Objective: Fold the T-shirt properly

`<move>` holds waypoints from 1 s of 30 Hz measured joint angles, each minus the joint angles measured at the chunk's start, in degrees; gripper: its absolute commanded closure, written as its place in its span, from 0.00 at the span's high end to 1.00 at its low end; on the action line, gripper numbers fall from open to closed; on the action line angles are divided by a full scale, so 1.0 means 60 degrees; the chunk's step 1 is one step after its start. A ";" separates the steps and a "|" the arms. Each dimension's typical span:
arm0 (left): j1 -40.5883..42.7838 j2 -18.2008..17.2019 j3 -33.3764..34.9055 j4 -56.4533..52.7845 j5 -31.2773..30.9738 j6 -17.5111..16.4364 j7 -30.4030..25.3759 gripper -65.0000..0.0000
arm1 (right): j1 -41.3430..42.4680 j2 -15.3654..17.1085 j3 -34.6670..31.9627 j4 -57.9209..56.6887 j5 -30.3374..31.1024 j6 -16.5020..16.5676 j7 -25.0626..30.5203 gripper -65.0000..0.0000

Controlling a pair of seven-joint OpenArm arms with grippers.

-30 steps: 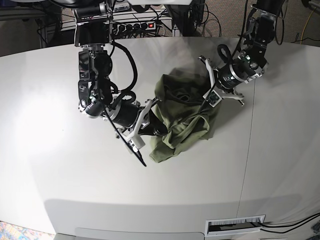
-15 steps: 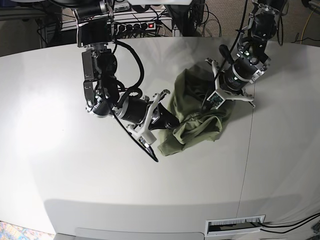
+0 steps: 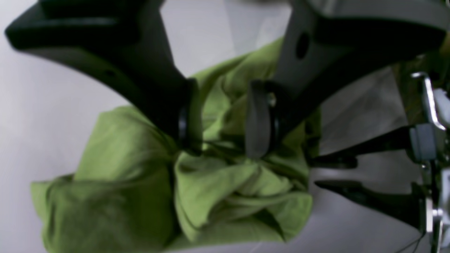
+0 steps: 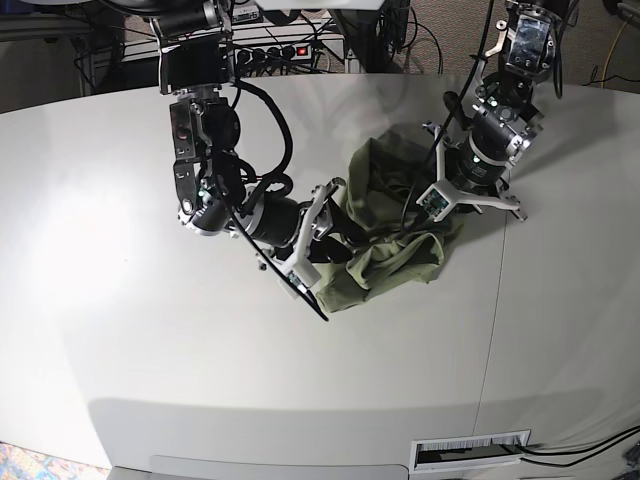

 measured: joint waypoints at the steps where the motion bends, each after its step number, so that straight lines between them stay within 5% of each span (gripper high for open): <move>1: 0.0076 -0.0047 -0.0062 0.0000 0.0007 0.0000 -0.0011 0.25 | 0.0058 -0.0055 0.0000 0.0000 -0.0084 -0.0004 0.0000 0.34; 8: 0.0470 -0.0597 -0.1107 0.0000 0.0000 0.0182 -0.0047 0.25 | 0.0663 -0.0594 0.0000 0.0011 -0.1024 0.0000 -0.0040 0.34; 17: 0.1257 -0.0681 -0.2925 0.0000 -0.1508 0.0182 -0.1162 0.25 | 0.0685 -0.0943 0.0000 0.0004 -0.2004 0.0004 0.0011 0.34; 30: 0.1767 -0.0681 -0.3049 -0.0004 -0.1712 0.0175 -0.1679 0.25 | 0.0674 -0.0943 0.0000 -0.0703 -0.2175 0.0007 0.0590 0.23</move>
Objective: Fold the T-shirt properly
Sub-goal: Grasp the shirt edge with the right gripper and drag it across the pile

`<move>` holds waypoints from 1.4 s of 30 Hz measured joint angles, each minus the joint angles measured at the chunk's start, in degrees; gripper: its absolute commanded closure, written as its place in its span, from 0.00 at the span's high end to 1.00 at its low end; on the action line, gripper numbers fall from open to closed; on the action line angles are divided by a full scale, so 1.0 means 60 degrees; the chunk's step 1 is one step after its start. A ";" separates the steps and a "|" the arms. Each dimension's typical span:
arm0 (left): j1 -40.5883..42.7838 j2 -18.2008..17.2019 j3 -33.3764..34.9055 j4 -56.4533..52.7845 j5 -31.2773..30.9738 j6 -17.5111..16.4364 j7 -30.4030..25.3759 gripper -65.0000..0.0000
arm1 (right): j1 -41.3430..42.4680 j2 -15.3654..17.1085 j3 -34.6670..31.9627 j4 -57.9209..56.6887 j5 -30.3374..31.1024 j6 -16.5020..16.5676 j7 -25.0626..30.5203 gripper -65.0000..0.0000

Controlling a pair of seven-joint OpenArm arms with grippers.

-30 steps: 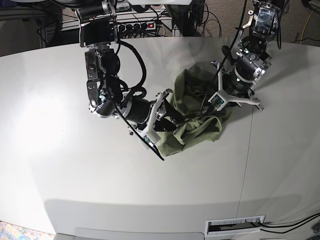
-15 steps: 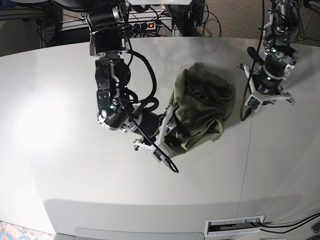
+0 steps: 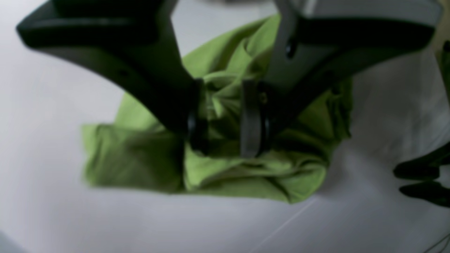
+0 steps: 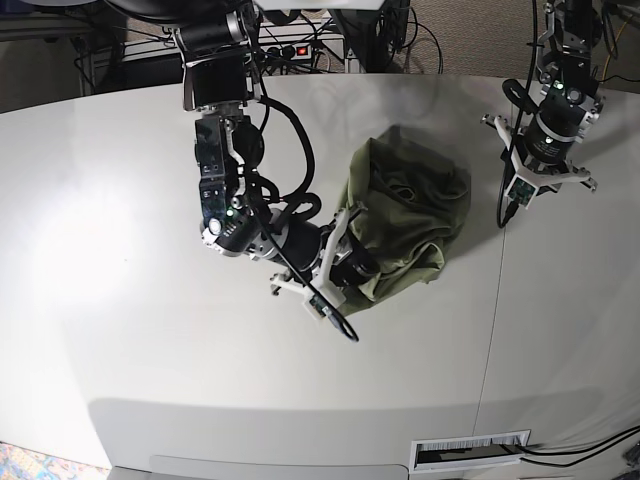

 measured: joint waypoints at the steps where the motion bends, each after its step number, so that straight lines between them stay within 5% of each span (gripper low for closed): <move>1: 0.0000 0.0000 0.0000 0.0000 0.0004 0.0004 -0.0011 0.25 | -0.0015 0.0000 0.0000 -0.0240 -0.0033 0.0000 0.0080 0.20; 4: 0.0000 0.0000 0.0000 0.0000 0.0000 0.0000 -0.0022 0.25 | -0.0058 0.0000 0.0000 -0.0583 -0.0007 -0.0004 0.0066 0.00; 14: 0.0004 0.0000 0.0000 0.0000 0.0004 0.0004 -0.0033 0.25 | 0.0011 -0.0004 -0.2306 -0.0579 0.0517 -0.0007 0.0393 0.00; 21: 0.0004 0.0000 0.0000 0.0000 0.0000 0.0000 -0.0033 0.25 | 0.0004 -0.0484 -0.3479 -0.0448 0.0612 0.0000 -0.0004 0.00; 26: 0.0000 0.0004 0.0000 -0.0113 -0.0004 0.0004 -0.0117 0.25 | 0.0011 -0.0448 -0.2579 0.1177 0.1599 -0.0025 -0.2004 0.03; 30: 0.0007 0.0004 0.0000 -0.0302 -0.0076 0.0000 -0.0211 0.25 | -0.0029 -0.0455 -0.1617 0.2310 0.2361 0.0011 -0.2940 0.33; 42: 0.0055 0.0000 0.0000 -0.0306 -0.0142 0.0004 -0.0313 0.25 | -0.0998 -0.0426 0.0874 0.2521 0.2240 0.0000 -0.3949 0.33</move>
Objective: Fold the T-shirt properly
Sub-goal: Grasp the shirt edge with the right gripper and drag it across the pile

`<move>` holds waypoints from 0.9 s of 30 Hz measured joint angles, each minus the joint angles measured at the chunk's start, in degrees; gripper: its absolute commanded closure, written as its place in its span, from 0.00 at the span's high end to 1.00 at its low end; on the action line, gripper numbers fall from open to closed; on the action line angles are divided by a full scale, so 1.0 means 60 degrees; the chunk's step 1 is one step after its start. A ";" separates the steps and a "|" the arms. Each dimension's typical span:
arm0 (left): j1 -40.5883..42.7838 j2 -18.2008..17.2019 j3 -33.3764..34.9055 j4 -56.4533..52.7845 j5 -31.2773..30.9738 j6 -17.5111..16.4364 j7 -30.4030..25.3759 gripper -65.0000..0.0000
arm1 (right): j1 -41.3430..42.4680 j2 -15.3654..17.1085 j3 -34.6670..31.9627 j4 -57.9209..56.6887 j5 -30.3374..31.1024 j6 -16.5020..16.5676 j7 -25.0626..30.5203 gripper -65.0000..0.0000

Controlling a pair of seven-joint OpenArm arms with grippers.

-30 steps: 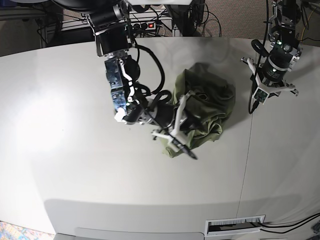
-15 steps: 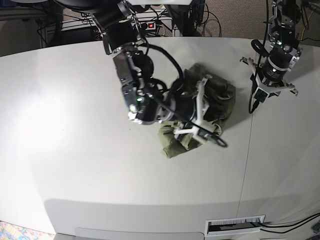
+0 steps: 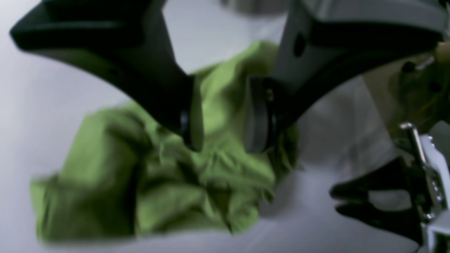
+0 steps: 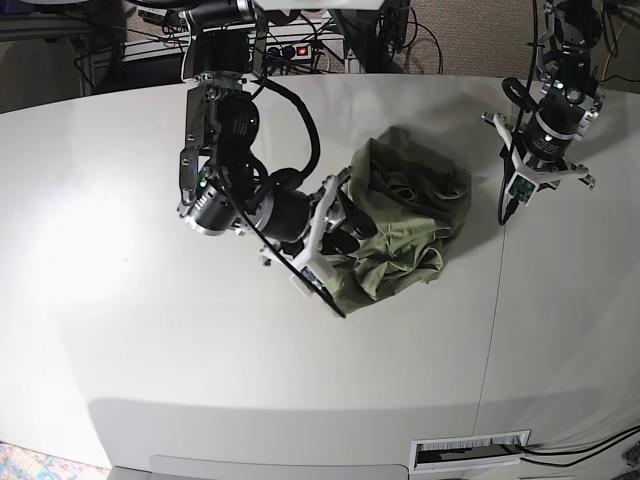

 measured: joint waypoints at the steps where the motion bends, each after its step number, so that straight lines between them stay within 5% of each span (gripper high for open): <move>1: -0.0004 0.0000 0.0000 0.0000 0.0000 0.0000 0.0000 0.25 | 0.0000 0.0000 0.0066 0.0000 -0.0004 0.0000 0.0000 0.33; 27: -0.0004 0.0000 0.0000 0.0000 -0.0255 0.0000 -0.0004 0.25 | 0.0051 -0.0004 0.0109 -0.2852 -0.1096 -0.0036 0.2557 0.33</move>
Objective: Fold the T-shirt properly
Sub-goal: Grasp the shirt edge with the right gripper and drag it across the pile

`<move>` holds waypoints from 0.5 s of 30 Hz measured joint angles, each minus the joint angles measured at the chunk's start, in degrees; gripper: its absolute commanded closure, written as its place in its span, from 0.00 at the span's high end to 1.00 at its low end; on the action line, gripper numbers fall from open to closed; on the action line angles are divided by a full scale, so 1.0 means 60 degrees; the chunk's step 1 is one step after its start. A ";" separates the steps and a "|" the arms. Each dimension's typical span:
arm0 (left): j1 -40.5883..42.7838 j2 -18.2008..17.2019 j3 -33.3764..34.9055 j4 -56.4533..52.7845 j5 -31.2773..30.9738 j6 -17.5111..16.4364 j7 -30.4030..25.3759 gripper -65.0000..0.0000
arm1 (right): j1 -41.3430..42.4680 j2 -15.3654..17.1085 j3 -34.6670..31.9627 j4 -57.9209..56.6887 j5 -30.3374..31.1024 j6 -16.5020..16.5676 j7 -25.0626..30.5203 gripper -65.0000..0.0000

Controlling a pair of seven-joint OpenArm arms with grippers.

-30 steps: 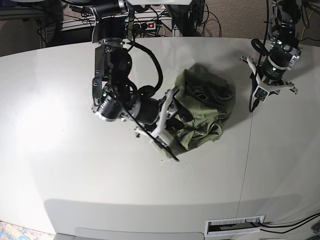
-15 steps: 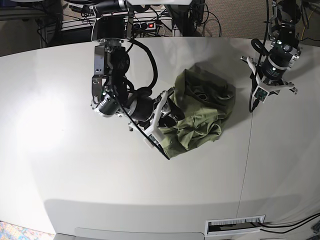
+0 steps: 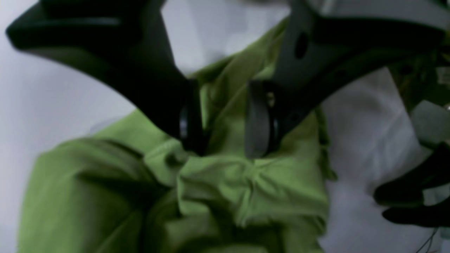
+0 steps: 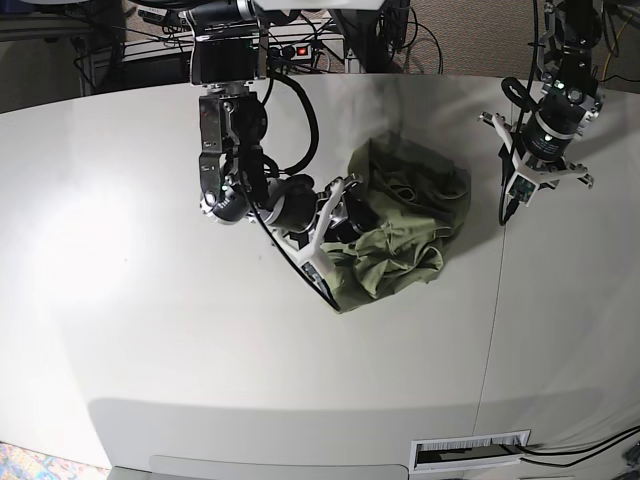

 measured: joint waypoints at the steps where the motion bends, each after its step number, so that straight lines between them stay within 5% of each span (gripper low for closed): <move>1: 0.0000 0.0000 0.0000 0.0000 0.0000 -0.0004 0.0004 0.25 | 0.0004 0.0000 0.0000 -0.0047 0.0018 -0.0004 0.0025 0.33; 15: 0.0029 0.0000 0.0000 0.0000 0.0004 0.0000 -0.0058 0.25 | 0.0244 0.0004 -0.0940 -0.0055 0.0823 -0.0004 -0.0080 0.31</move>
